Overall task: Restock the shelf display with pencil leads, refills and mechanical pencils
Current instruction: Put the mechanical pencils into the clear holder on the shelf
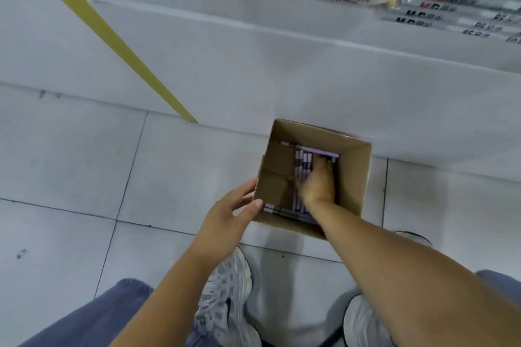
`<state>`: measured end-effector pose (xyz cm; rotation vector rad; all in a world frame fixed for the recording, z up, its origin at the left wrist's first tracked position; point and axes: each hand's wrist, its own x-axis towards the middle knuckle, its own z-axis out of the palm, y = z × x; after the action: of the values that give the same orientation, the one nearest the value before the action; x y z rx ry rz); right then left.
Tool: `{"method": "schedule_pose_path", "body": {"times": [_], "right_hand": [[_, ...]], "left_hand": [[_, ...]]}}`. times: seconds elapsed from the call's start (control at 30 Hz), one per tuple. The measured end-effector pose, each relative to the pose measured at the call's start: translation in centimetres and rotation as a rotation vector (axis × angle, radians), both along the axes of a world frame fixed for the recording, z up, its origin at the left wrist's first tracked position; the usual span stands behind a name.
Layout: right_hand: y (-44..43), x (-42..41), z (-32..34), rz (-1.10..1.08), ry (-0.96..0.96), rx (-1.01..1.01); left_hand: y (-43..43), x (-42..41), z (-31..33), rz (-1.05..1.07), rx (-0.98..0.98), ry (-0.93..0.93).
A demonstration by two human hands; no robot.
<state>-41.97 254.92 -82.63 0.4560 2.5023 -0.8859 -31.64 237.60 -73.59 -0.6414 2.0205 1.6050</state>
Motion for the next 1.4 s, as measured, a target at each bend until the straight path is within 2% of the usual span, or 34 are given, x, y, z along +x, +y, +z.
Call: {"method": "schedule_pose_path", "body": {"times": [0.1, 0.27, 0.57, 0.83, 0.9, 1.0, 1.07, 1.13, 1.2, 1.27, 1.33, 1.4], "right_hand": [[-0.1, 0.0, -0.7, 0.041, 0.006, 0.045], [-0.2, 0.1, -1.3, -0.013, -0.015, -0.054], [0.2, -0.2, -2.0, -0.017, -0.014, -0.025], [0.3, -0.3, 0.4, -0.194, -0.076, -0.308], [0.4, -0.2, 2.5, -0.252, -0.098, -0.465], [1.1, -0.1, 6.9, -0.181, -0.109, -0.63], [1.5, 0.0, 10.6, -0.102, -0.086, -0.755], [1.4, 0.4, 14.6, -0.048, -0.059, -0.92], [1.2, 1.0, 18.6, -0.039, -0.019, -1.053], [1.1, 1.6, 22.8, 0.008, 0.077, -1.094], [1.2, 2.4, 27.0, 0.089, 0.19, -1.07], [1.6, 3.1, 31.3, 0.161, 0.31, -1.021]], "left_hand": [[0.0, 0.1, -0.3, 0.01, 0.012, -0.006], [0.0, 0.3, -0.6, 0.022, 0.013, -0.024], [0.1, 0.2, -0.5, 0.026, 0.009, -0.038], [0.1, -0.2, -0.2, -0.033, -0.012, -0.014], [0.5, -0.2, 0.1, -0.079, -0.107, -0.001], [1.5, -0.4, 1.7, -0.165, -0.482, 0.162], [2.3, -1.2, 3.8, -0.171, -0.543, 0.291], [3.1, -2.1, 6.6, -0.173, -0.343, 0.366], [3.8, -2.9, 10.0, -0.168, 0.043, 0.329], [4.4, -3.3, 13.7, -0.137, 0.349, 0.255], [5.0, -3.5, 17.2, -0.123, 0.497, 0.226], [5.5, -3.7, 20.9, -0.172, 0.469, 0.262]]}}
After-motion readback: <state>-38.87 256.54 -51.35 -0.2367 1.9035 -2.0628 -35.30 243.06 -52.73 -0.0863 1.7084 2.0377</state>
